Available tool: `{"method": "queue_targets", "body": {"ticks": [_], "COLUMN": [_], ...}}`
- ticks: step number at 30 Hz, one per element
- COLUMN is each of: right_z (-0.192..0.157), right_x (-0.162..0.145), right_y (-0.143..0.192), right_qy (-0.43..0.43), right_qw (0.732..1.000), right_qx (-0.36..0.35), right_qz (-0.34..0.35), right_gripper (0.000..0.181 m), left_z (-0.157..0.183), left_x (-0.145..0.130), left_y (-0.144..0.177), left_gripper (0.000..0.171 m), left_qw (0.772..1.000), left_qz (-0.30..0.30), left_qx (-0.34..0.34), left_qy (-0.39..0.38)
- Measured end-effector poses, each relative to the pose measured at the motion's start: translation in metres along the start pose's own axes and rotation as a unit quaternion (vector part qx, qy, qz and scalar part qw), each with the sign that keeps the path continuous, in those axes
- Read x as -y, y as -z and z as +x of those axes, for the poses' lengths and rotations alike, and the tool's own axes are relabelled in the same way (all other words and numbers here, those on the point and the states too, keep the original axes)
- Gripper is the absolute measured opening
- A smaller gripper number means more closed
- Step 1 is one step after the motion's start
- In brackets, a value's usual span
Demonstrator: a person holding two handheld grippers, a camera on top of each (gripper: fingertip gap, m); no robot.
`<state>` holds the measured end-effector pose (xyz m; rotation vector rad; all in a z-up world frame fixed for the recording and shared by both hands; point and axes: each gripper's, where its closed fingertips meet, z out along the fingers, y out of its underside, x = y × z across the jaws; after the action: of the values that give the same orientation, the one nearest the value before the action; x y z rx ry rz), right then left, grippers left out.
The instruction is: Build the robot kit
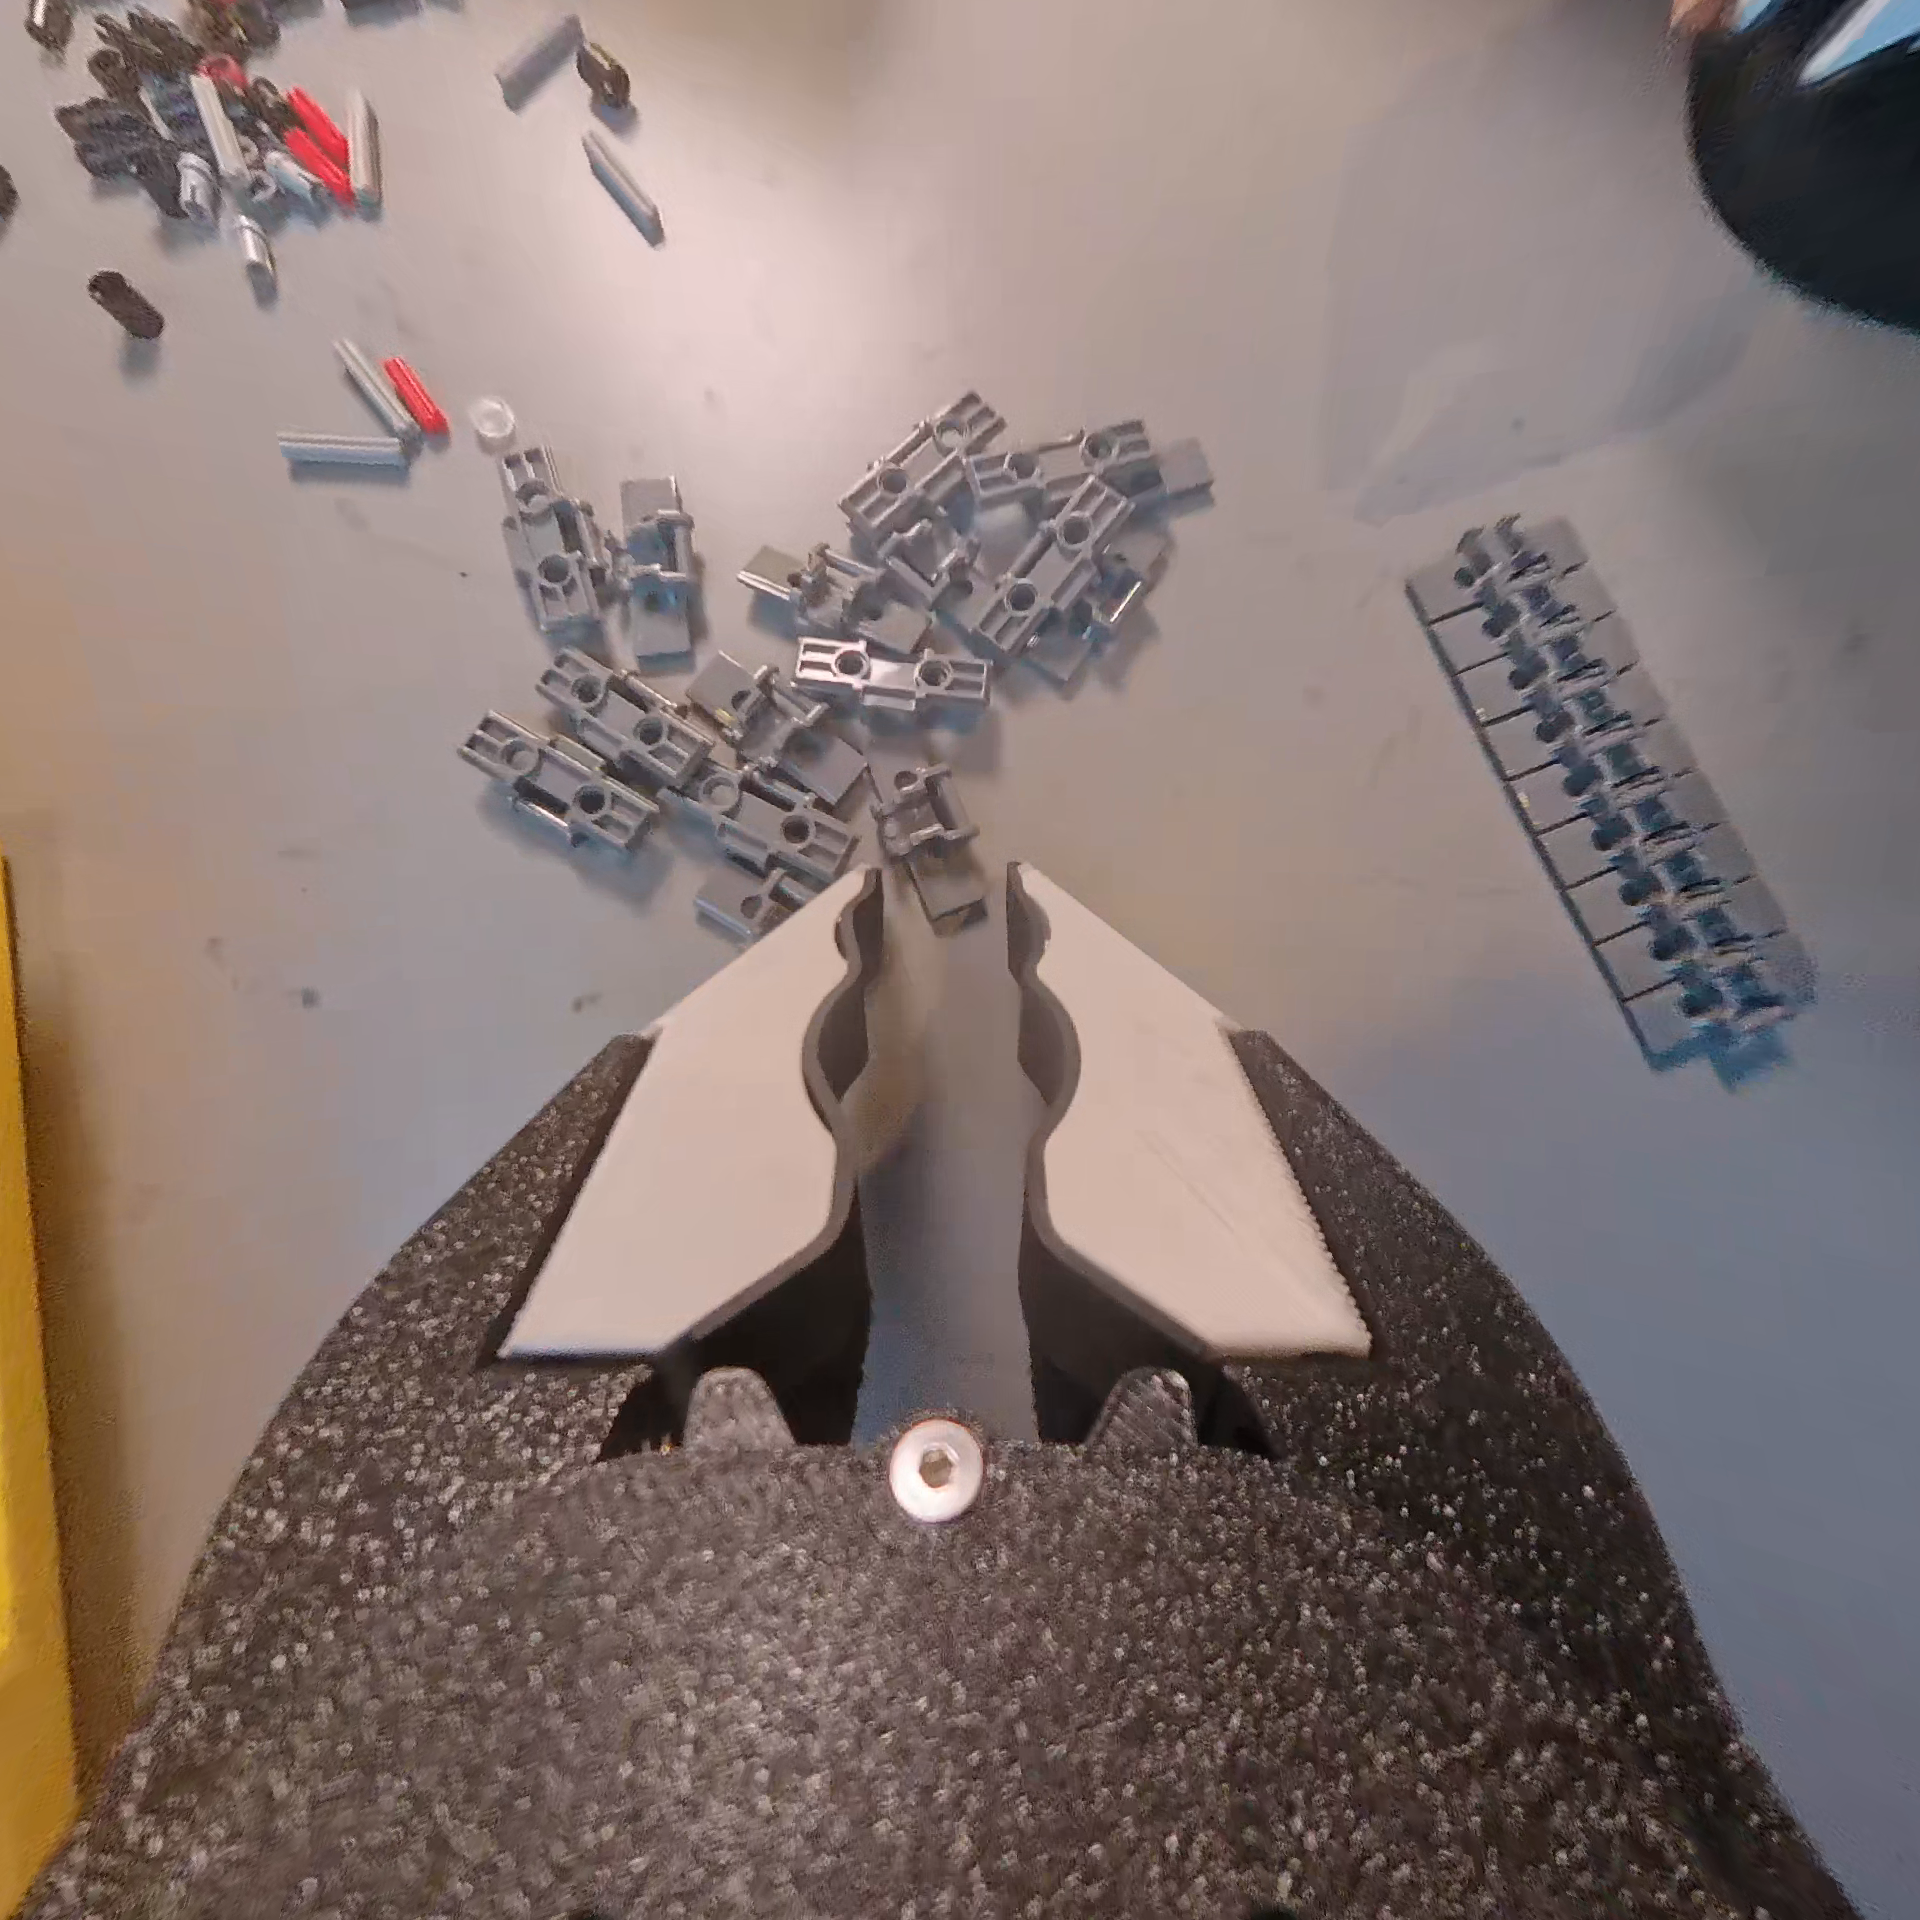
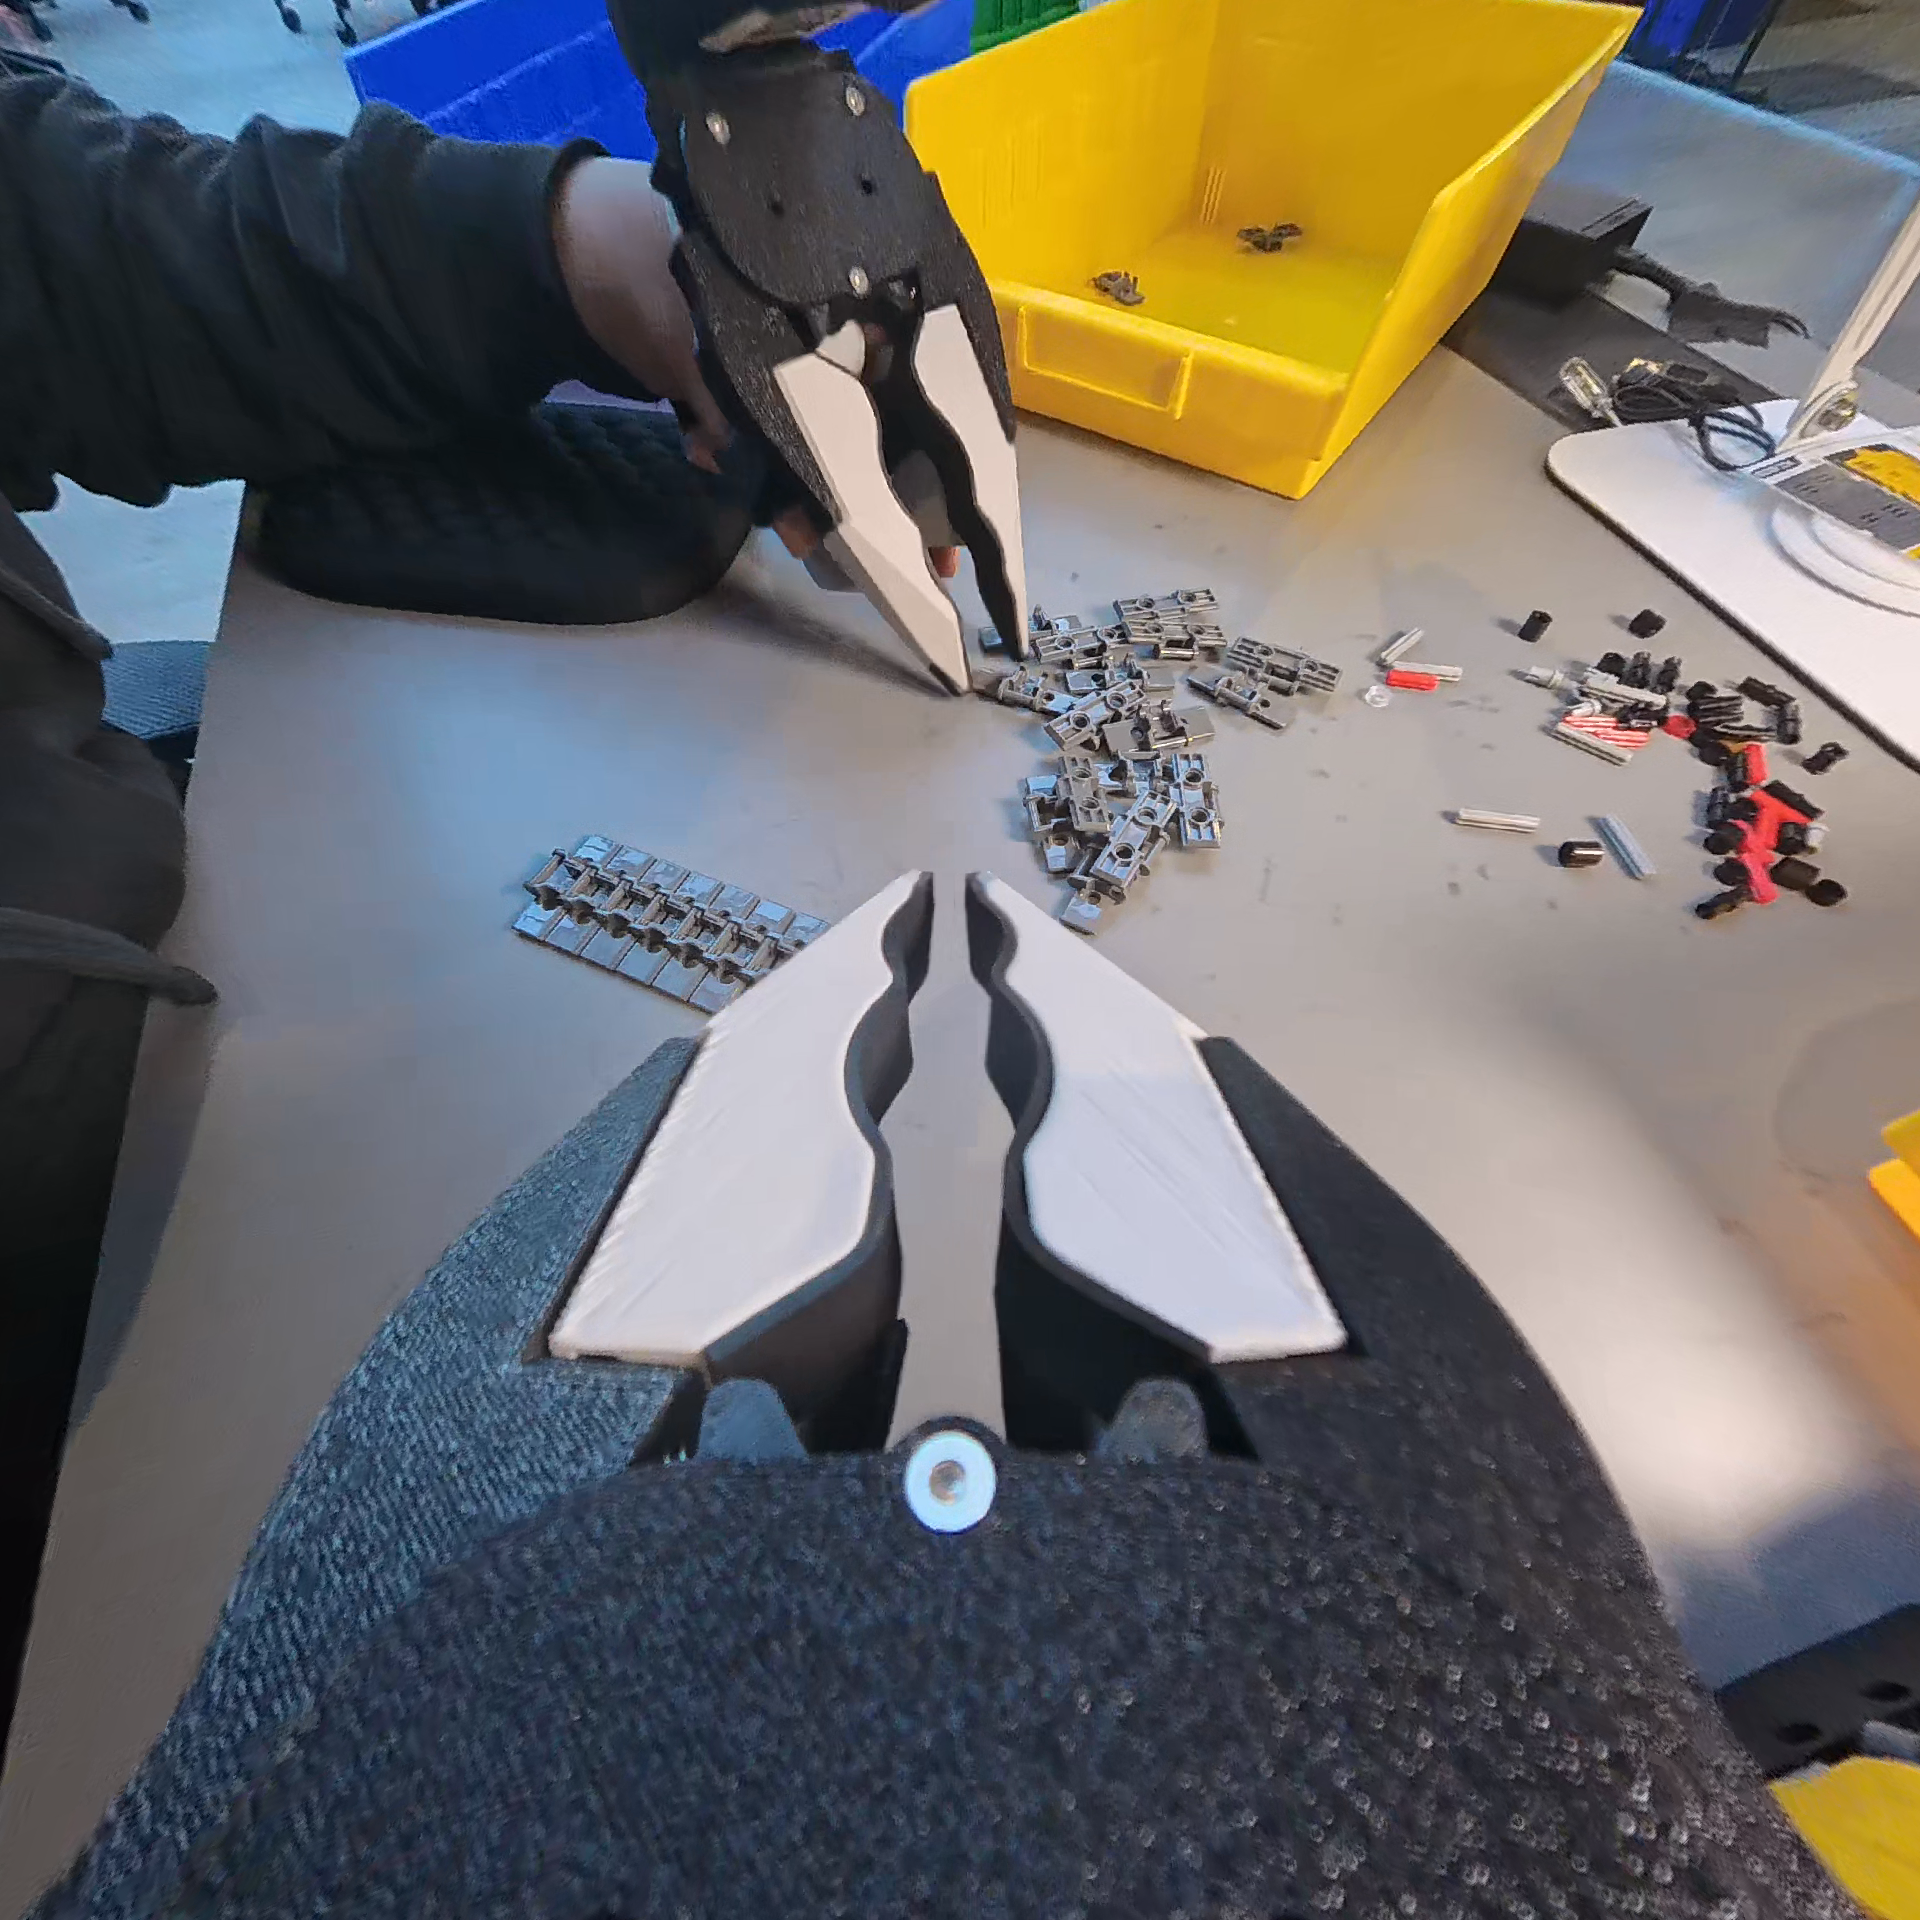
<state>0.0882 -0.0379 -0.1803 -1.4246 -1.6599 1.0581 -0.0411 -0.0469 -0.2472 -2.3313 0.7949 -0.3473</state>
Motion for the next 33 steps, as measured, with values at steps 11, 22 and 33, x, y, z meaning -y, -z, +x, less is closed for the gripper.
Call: {"method": "queue_targets", "body": {"ticks": [11,22,33], "right_z": [-0.012,-0.047,-0.06], "right_x": [0.006,0.018,0.009], "right_y": [-0.006,-0.029,-0.026], "right_qy": [-0.015,-0.201,-0.229], "right_qw": [0.999,0.944,0.921], "right_qx": [0.031,0.232,0.258], "right_qz": [0.003,-0.117,-0.179], "right_gripper": [0.018,0.026,0.01], "left_z": [0.013,0.103,0.119], "left_x": [0.002,0.053,0.055], "left_y": [-0.001,0.03,0.023], "left_gripper": [0.01,0.01,0.01], "left_qw": [0.994,0.904,0.859], "left_qz": [-0.007,0.098,0.078], "left_qx": [0.011,-0.027,-0.022], "left_qy": [-0.108,-0.415,-0.506]}}
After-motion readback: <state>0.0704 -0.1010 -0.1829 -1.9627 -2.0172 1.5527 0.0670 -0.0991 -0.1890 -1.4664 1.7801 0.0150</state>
